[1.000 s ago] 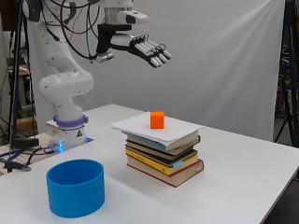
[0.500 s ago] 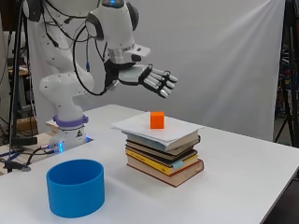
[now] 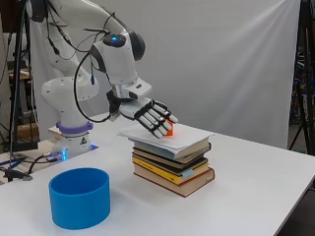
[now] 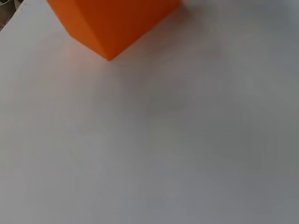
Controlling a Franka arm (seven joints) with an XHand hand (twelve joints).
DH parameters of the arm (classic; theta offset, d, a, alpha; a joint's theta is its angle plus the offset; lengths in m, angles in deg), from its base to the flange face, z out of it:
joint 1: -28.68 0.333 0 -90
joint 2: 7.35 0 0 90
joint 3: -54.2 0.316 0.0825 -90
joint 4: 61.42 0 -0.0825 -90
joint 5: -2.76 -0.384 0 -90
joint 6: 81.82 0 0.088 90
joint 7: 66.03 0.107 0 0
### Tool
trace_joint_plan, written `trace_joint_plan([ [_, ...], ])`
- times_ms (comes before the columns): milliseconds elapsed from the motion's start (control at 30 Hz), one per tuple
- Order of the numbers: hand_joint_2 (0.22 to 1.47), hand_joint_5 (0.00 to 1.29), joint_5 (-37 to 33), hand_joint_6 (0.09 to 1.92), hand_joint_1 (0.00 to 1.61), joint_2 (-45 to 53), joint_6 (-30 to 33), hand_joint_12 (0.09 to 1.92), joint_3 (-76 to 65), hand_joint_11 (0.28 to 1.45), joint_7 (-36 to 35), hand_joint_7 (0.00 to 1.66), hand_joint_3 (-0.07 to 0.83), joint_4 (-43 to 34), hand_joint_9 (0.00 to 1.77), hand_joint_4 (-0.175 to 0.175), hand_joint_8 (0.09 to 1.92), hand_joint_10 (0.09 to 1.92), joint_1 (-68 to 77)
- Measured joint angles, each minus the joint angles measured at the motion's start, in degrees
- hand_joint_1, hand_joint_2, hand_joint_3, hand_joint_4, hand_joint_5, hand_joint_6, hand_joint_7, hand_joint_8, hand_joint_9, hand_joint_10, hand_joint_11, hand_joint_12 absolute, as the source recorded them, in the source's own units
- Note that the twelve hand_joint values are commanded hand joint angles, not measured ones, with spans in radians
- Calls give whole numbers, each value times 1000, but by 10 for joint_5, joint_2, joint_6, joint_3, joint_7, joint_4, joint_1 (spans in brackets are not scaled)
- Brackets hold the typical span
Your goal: Teleoperate dual arm-hand system to pick and place objects
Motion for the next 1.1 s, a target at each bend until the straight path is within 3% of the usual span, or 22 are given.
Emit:
trace_joint_plan([
  [100,941,302,1,87,208,3,0,87,0,501,2,407,-5,0,499,89,87,87,1],
  [367,959,367,-18,87,252,8,-31,87,22,516,-97,434,1,-14,514,93,87,87,10],
  [433,1042,563,-12,87,458,8,-35,87,38,612,-91,630,5,-17,697,114,87,87,12],
  [467,1083,709,-5,371,748,10,-38,87,45,733,-85,785,0,-18,910,76,388,117,13],
  [533,1150,816,14,966,924,12,-47,1107,52,832,-81,938,2,-24,1144,136,1329,1216,14],
  [567,1176,806,22,1131,935,14,-53,1455,53,863,-86,968,5,-25,1214,155,1622,1556,15],
  [600,1197,787,25,1232,931,16,-58,1657,53,893,-94,989,6,-26,1258,166,1784,1742,15],
  [667,1235,731,18,1367,903,13,-59,1828,51,958,-114,1008,8,-28,1305,174,1906,1882,15],
  [800,1273,673,-11,1480,868,-7,-53,1902,43,1020,-155,981,6,-25,1320,175,1920,1919,15],
  [1000,1296,624,-10,1522,830,-14,-52,1824,30,803,-216,684,2,-81,1037,175,1903,1920,14],
  [1100,1261,691,4,1427,878,-20,-85,1837,24,835,-176,777,-6,-134,1127,175,1920,1920,12],
])
